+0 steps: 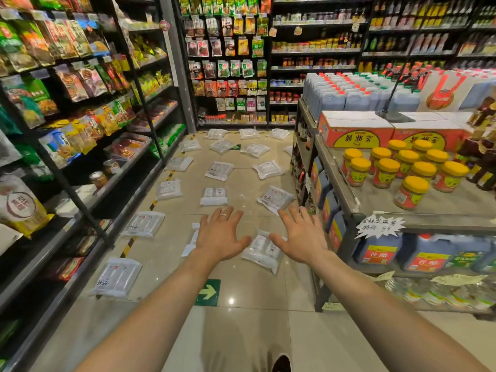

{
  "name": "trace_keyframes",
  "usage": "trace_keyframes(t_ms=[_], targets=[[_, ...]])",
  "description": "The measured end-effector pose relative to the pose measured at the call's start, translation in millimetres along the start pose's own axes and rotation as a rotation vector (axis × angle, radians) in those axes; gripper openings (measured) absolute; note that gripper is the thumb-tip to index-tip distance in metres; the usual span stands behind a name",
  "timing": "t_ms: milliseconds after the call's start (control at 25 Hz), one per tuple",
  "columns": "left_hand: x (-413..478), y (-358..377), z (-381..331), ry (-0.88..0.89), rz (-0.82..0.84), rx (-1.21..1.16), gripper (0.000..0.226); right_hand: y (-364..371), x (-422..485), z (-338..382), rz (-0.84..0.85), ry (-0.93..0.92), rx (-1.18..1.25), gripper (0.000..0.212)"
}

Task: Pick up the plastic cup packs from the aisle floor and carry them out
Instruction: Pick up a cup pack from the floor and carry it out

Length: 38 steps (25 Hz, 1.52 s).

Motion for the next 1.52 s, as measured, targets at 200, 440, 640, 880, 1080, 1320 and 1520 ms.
trace_keyframes(t_ms=[200,440,640,880,1080,1320,1520], targets=[[120,3,11,-0.023,0.088,0.04,0.075,11,114,-31,0.038,0.001,0.005,0.077],[241,6,12,-0.001,0.143,0.039,0.074,12,219,-81,0.066,0.02,0.026,0.077],[339,33,13,0.058,0.218,0.022,0.073,33,292,-119,0.132,0.099,0.089,0.077],[468,83,32,0.207,0.265,0.017,0.067,87,389,-134,0.215,0.221,0.119,0.076],[602,146,81,0.304,0.348,-0.05,0.065,151,500,-136,0.293,0.362,0.161,0.074],[727,261,146,0.303,0.455,-0.064,0.091,261,600,-152,0.337,0.541,0.287,0.075],[775,406,148,0.257,0.473,-0.049,0.084,405,643,-189,0.401,0.556,0.403,0.076]])
Point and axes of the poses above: each hand's wrist, its own x-axis towards the middle knuckle, its own y-axis out of the palm, z = x × y, the point moved 4 cm from there along x, towards the middle knuckle, and after that the axes turned 9 degrees about z, right-handed, at the moved point
